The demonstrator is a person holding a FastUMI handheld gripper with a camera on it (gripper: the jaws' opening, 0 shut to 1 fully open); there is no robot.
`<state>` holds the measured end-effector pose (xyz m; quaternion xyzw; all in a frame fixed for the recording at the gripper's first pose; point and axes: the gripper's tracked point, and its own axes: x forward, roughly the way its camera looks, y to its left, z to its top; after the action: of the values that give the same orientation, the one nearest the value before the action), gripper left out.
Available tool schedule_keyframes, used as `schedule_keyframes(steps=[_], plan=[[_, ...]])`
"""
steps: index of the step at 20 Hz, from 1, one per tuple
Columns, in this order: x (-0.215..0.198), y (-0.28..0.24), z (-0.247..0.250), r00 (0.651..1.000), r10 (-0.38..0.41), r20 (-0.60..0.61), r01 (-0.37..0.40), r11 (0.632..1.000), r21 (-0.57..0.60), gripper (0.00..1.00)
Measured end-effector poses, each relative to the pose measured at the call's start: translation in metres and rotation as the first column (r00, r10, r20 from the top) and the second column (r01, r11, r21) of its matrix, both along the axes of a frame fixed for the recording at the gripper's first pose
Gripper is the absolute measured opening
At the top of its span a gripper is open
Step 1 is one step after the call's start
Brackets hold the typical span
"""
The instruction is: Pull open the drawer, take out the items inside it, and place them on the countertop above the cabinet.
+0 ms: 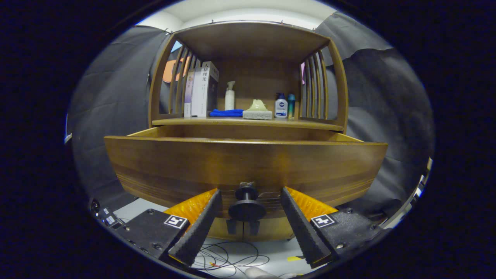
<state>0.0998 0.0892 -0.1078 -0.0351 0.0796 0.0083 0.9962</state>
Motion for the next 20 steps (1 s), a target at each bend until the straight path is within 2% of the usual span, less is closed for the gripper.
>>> schedule_keyframes(steps=[20], plan=[[0.101,0.01,0.017,1.0,-0.018,0.012,0.018,1.0,-0.002,1.0]])
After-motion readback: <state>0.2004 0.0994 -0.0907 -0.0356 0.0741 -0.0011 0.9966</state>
